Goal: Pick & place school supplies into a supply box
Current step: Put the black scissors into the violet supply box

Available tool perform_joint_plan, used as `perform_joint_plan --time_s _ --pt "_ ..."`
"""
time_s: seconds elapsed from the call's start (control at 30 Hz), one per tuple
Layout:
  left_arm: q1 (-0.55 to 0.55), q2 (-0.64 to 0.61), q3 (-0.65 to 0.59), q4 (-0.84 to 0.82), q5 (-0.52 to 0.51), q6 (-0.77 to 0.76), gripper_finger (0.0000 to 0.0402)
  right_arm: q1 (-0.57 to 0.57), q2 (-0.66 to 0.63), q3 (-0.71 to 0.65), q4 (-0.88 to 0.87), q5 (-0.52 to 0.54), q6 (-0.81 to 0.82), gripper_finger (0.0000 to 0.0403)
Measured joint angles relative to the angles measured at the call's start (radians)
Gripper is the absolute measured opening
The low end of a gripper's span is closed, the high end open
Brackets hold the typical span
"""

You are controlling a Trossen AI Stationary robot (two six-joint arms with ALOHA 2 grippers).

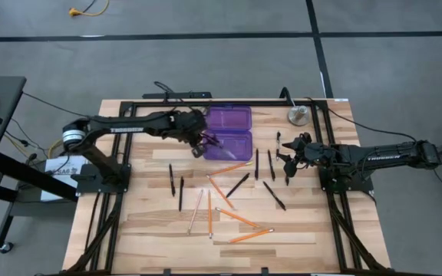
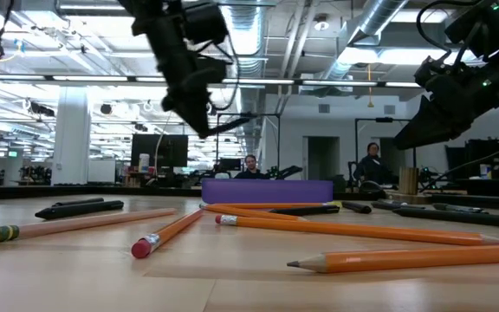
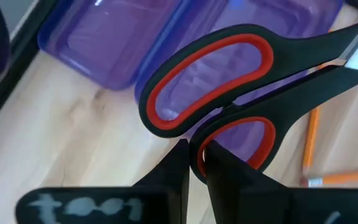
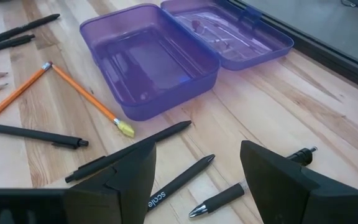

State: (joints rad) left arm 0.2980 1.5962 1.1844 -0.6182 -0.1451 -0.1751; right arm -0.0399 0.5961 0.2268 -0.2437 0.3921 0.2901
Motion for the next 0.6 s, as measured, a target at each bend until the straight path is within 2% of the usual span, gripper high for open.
perform_joint_plan --time_s 0.2,0.33,0.43,0.6 --pt "-0.013 0.142 0.152 -0.009 -0.024 -0.063 0.0027 0.0 0.0 0.0 -0.004 -0.002 0.0 0.023" --pt "0.013 0.222 0.236 -0.085 -0.02 -0.078 0.0027 0.0 0.0 0.0 -0.01 -0.002 0.0 0.023" --pt "0.03 0.278 0.271 -0.137 -0.021 -0.085 0.0027 0.0 0.0 0.0 -0.011 -0.006 0.0 0.023" --pt "0.046 0.339 0.294 -0.13 0.019 -0.095 0.0027 0.0 0.0 0.0 -0.011 -0.009 0.0 0.023"
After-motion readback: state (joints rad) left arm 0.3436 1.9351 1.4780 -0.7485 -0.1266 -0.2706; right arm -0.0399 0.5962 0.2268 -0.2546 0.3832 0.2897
